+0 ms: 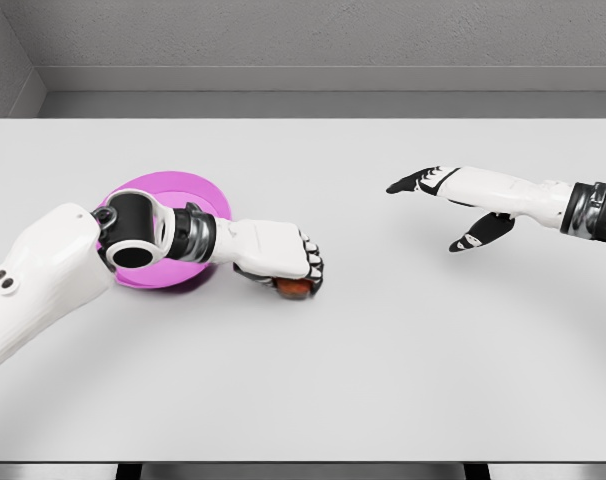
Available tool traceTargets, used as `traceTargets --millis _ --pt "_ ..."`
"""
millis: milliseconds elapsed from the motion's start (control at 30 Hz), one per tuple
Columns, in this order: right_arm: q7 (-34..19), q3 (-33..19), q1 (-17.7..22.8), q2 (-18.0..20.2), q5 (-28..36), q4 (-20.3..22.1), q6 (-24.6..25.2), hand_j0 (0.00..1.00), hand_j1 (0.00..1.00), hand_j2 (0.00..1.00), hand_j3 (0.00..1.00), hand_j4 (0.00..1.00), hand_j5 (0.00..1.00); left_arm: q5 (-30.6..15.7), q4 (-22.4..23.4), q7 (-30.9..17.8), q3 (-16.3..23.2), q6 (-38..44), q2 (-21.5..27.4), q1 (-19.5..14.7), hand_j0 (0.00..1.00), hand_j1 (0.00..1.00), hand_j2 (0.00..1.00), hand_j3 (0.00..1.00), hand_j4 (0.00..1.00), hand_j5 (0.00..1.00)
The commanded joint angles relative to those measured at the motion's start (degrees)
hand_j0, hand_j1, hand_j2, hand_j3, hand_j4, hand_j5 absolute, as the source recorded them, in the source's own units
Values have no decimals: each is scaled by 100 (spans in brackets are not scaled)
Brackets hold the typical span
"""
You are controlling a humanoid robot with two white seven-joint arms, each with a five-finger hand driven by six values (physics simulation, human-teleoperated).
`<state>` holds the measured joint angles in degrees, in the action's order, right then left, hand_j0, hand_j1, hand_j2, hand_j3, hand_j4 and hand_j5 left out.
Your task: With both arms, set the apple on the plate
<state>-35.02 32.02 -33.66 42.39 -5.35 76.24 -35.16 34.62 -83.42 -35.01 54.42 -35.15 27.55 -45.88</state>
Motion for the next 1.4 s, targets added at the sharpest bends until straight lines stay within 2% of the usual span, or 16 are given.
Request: traceTargets --millis 0,33,67,100,233,300,367,467,567,767,900,967,1033,1133,1167,1367 --pt "2 -3 0 6 43 5 16 100 100 100 100 100 100 -79 -130 1 -10 15 22 -9 44 44 44 44 44 44" --pt "2 -11 0 6 43 -4 16 100 100 100 100 100 100 -105 -306 1 -63 15 93 -26 44 44 44 44 44 44" --pt "2 -3 0 6 43 -4 16 100 100 100 100 100 100 -403 -438 1 -124 15 242 -149 44 44 44 44 44 44" --pt "2 -11 0 6 43 -4 16 100 100 100 100 100 100 -623 -456 1 -343 15 356 -184 39 39 39 39 39 39" --pt "2 -3 0 6 43 -4 16 100 100 100 100 100 100 -1080 -456 1 -1108 15 1041 -167 38 38 38 38 38 38" --pt "2 -12 0 6 43 -4 16 100 100 100 100 100 100 -1282 -386 1 -1478 15 1674 -106 38 38 38 38 38 38" --pt "2 -3 -9 -3 43 -48 16 100 100 100 100 100 100 -1335 -52 1 -1513 15 2017 -62 39 39 39 39 39 39" --pt "2 -3 0 -3 43 -48 16 100 100 100 100 100 100 -1335 677 1 -1513 15 2017 88 41 41 41 41 41 41" --pt "2 -3 0 -3 43 -48 16 100 100 100 100 100 100 -1335 801 1 -1513 15 2017 167 51 51 51 51 51 51" --pt "2 -3 9 -3 34 -57 16 100 100 100 100 100 100 -1502 968 1 -1504 15 1982 202 96 96 96 96 96 96" --pt "2 -3 9 -3 43 -74 16 100 100 100 100 100 100 -1643 1011 1 -1522 15 2009 185 100 100 100 100 100 100" --pt "2 -3 9 -3 34 -74 16 100 100 100 100 100 100 -1977 1468 1 -1750 15 1912 132 100 100 100 100 100 100" --pt "2 -3 9 -3 34 -65 16 100 100 100 100 100 100 -2065 1697 1 -2207 15 1859 123 100 100 100 100 100 100" --pt "2 -3 26 -3 34 -65 16 100 100 100 100 100 100 -2284 3032 1 -2277 15 1728 97 100 100 100 100 100 100" --pt "2 -3 35 6 34 -65 16 100 100 100 100 100 100 -2293 3305 1 -2427 15 1701 97 100 100 100 100 100 100" --pt "2 -3 44 6 43 -65 16 100 100 100 100 100 100 -2293 3394 1 -2436 15 1640 132 100 100 100 100 100 100"
